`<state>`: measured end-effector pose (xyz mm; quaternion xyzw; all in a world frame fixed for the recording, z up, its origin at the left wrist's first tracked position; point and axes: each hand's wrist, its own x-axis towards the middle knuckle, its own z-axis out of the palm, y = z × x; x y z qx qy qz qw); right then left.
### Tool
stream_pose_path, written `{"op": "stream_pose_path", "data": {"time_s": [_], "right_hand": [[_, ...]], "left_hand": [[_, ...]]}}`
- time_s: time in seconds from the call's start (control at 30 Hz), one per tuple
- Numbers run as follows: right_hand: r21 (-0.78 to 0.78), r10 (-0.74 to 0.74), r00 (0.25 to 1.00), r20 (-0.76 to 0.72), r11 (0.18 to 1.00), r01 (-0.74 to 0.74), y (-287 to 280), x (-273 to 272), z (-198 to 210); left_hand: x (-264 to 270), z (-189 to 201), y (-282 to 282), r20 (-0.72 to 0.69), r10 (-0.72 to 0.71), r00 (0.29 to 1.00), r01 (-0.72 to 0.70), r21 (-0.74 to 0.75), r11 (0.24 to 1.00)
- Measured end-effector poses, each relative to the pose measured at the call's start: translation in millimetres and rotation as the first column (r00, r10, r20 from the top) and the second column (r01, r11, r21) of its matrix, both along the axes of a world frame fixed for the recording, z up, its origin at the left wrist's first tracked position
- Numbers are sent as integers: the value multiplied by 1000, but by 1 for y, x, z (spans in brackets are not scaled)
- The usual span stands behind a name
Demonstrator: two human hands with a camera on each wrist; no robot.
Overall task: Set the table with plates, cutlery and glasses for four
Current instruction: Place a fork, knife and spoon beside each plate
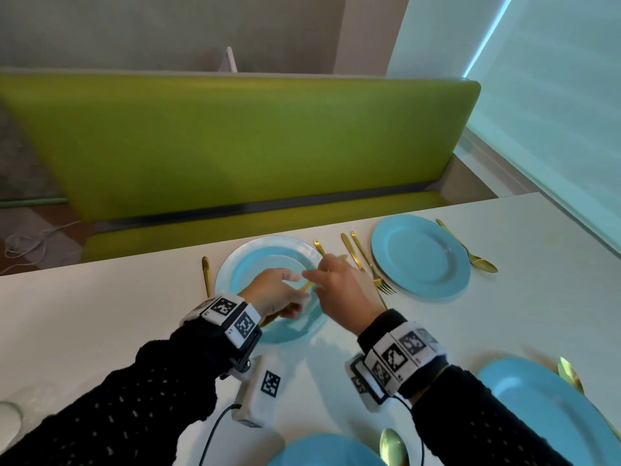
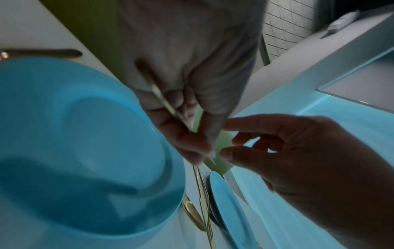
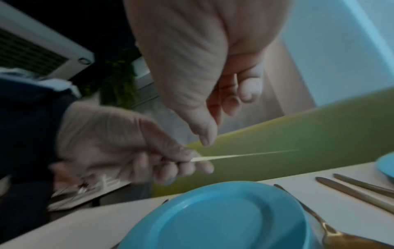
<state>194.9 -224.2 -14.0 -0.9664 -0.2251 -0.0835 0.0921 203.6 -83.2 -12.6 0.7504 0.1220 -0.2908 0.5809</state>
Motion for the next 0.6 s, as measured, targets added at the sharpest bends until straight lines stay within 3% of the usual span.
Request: {"op": "stream_pose_path", "data": {"time_s": [0.1,0.27,0.6], "right_hand": [[-58,128,992,-23,990,-129,10,-22,4],[-62,187,980,-66,980,-191,17,-50,11],[14,70,997,-21,997,-69,69,-106,37]], "left_hand": [[-16,12,5,-14,-178,984,178,84,980],[-39,28,20,-53,-269,962,273,104,956],[-80,52,76,-8,-404,915,400,158,903]]}}
